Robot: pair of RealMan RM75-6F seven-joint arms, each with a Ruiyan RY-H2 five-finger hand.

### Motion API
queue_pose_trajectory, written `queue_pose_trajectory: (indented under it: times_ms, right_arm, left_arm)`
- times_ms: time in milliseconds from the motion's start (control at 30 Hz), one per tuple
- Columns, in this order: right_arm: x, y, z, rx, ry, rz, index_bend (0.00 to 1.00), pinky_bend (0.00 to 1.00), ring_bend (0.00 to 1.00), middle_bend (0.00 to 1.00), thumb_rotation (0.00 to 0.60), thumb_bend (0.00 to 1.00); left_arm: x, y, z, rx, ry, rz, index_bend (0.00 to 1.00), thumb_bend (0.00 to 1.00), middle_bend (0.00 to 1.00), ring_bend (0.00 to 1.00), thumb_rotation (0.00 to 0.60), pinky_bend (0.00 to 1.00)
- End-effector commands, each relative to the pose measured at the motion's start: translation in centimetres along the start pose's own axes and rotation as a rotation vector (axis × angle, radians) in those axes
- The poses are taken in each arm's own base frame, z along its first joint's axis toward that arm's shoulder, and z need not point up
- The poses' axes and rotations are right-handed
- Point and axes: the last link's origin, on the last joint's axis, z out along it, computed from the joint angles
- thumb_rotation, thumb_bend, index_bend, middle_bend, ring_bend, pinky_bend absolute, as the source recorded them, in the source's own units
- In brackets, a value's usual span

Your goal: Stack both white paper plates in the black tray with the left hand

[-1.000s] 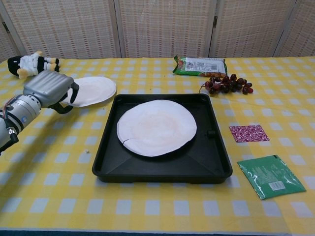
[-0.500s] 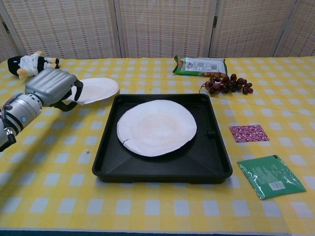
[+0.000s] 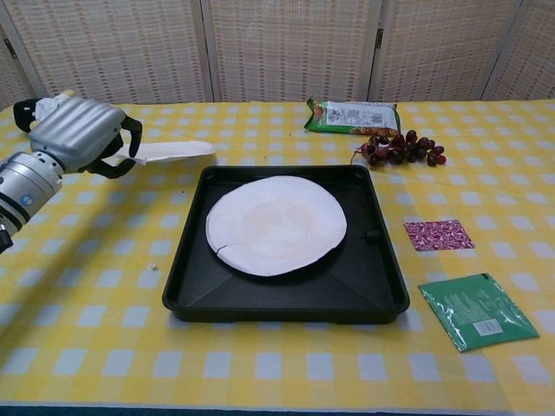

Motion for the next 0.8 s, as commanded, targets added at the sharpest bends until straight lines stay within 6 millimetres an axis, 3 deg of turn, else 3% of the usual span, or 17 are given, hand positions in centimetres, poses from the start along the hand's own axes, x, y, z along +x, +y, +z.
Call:
queue_pose_trajectory:
  times_ms: [33,500,800]
  right_arm:
    - [-0.1,-0.1,0.0,0.004,-0.004,-0.001,0.0,0.0,0.0,0.0,0.6,0.33]
    - [-0.1,-0.8,-0.6,0.034,-0.002,0.006,0.0,0.0,0.0,0.0,0.6,0.33]
    - [-0.2,-1.2,-0.7,0.054,-0.008,0.004,0.0,0.0,0.0,0.0,0.6,0.34]
  left_arm:
    - [0.7,-0.3,-0.1,0.007,0.049,-0.029,0.66,0.56,1.0,1.0,0.6,1.0]
    - [3.4,-0.4,-0.9,-0.006,0.242,-0.082,0.66,0.58,1.0,1.0,0.6,1.0]
    - [4.1,1.3,-3.9,-0.124,0.334,-0.093,0.67,0.58,1.0,1.0,0.6,1.0]
